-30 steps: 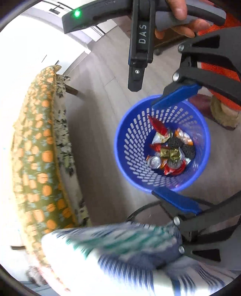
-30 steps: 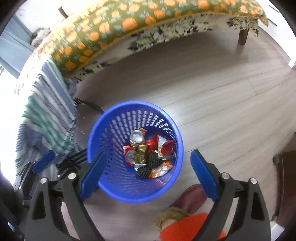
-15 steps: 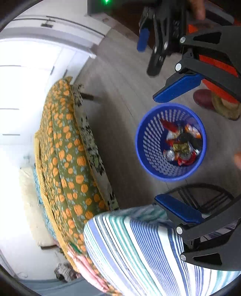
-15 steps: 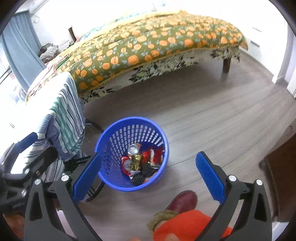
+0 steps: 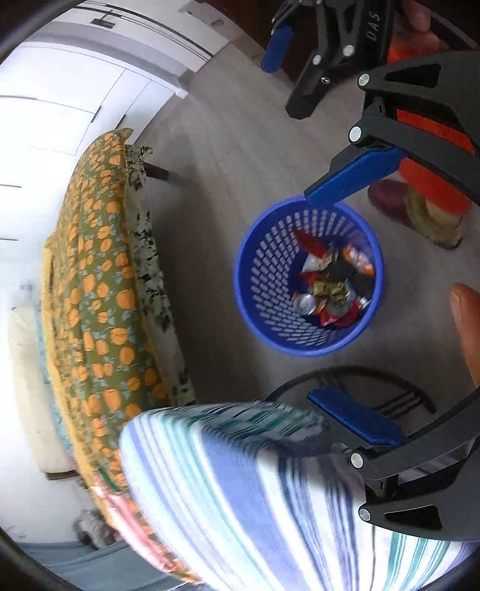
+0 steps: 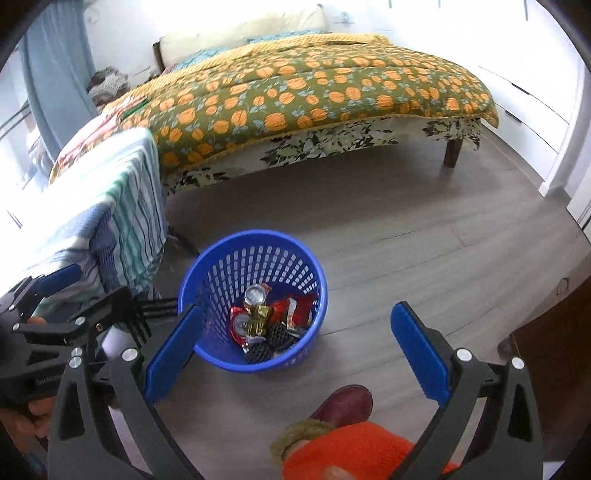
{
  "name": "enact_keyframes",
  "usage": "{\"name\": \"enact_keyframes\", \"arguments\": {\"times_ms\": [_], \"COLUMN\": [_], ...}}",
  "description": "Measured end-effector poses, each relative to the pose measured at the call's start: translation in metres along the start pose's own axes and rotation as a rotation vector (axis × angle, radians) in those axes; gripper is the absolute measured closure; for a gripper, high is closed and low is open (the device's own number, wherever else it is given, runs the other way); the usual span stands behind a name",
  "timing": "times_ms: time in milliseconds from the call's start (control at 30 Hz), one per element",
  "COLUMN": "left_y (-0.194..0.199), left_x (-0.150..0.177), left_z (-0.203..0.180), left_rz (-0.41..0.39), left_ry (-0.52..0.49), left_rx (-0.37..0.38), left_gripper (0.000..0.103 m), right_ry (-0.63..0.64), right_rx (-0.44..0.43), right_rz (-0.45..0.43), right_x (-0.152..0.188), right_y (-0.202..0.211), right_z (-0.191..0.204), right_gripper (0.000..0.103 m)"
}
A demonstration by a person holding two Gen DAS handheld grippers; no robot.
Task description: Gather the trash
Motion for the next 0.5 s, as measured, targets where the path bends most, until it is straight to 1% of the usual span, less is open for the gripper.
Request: {"name": "enact_keyframes", "arguments": {"times_ms": [133, 333, 500], "left_y": [-0.01, -0.017, -0.021], "left_x": [0.005, 0.009, 0.011], "left_z": [0.002, 0.002, 0.004], "left_rz": [0.036, 0.073, 0.088], "left_ry": [0.006, 0.003, 0.009], "left_rx": [-0.012, -0.025, -0.033], "left_gripper": [0.005, 0.005, 0.005], "right_ry": [0.0, 0.008, 0.02], "right_rx": [-0.017, -0.025, -0.028], "right_rz": [0.026, 0.038, 0.048], "right_x": [0.004, 0.007, 0.008], "right_y": [-0.004, -0.006, -0.008], "right_z": [0.0, 0.003, 0.006], "right_gripper": [0.004, 0.004, 0.004]}}
Point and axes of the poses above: each gripper's, at about its wrist camera, not at the fingertips, and y roughly against the way its jaws point, z to its left, x to its underside, the point moved 6 cm from there along -y, roughly the way its jaws point, and after that the axes turned 15 degrees about -x, right-handed, at the moved point
